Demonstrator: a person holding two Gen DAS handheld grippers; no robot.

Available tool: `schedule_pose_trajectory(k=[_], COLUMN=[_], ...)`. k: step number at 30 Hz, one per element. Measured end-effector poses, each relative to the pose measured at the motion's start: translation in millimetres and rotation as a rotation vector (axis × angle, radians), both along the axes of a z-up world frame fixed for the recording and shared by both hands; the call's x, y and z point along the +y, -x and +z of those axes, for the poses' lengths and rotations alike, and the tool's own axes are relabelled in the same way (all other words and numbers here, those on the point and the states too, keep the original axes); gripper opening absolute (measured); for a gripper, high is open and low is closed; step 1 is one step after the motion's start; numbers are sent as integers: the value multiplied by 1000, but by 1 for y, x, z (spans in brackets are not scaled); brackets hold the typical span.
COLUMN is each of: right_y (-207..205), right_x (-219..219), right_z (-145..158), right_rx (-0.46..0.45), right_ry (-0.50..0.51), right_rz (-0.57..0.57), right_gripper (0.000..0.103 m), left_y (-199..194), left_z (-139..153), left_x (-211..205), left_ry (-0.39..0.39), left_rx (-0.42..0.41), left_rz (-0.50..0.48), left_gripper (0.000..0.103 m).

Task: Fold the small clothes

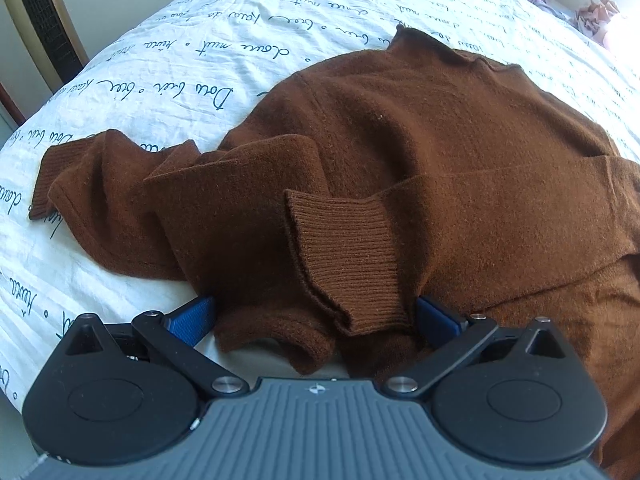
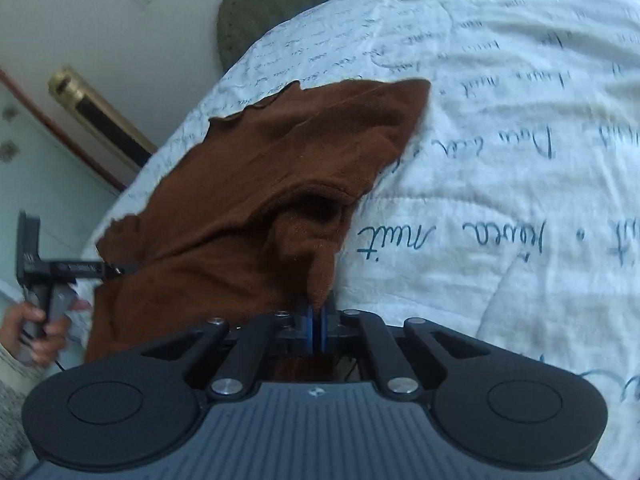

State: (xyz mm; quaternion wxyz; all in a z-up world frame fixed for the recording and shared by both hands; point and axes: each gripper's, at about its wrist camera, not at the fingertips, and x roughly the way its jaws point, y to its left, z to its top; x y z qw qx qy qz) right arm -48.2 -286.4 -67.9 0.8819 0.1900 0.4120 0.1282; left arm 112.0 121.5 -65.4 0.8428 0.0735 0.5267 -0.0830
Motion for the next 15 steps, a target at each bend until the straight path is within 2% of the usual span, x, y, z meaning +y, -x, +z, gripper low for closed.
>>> schedule_pose_trajectory(k=[2, 4, 6, 7, 8, 10, 11, 12, 13, 15], right_y=[11, 19, 18, 16, 18, 13, 12, 11, 7, -21], right_x=[-1, -9, -16, -19, -22, -32, -37, -42, -49, -64], right_z=[25, 35, 14, -1, -2, 7, 14, 23, 28, 25], right_rx=[-48, -43, 32, 93, 76, 83, 44, -26, -76, -68], right_ry=[73, 152, 204, 200, 176, 127, 113, 98, 67, -34], right_rz=[-5, -12, -32, 3, 5, -34, -60, -95, -118, -155], right_gripper=[3, 3, 3, 4, 5, 38, 84, 103, 103, 103], left_y=[0, 1, 2, 2, 3, 3, 4, 4, 4, 4], left_z=[-1, -3, -4, -4, -4, -5, -5, -5, -5, -4], left_x=[0, 2, 4, 5, 6, 8, 9, 9, 10, 9], left_ry=[-11, -13, -9, -8, -8, -21, -23, -23, -23, -30], left_rx=[9, 14, 15, 16, 22, 29, 29, 29, 30, 32], left_rz=[-9, -22, -31, -36, -39, -43, -46, -49, -48, -46], left_gripper=[103, 103, 103, 103, 103, 103, 103, 103, 103, 103])
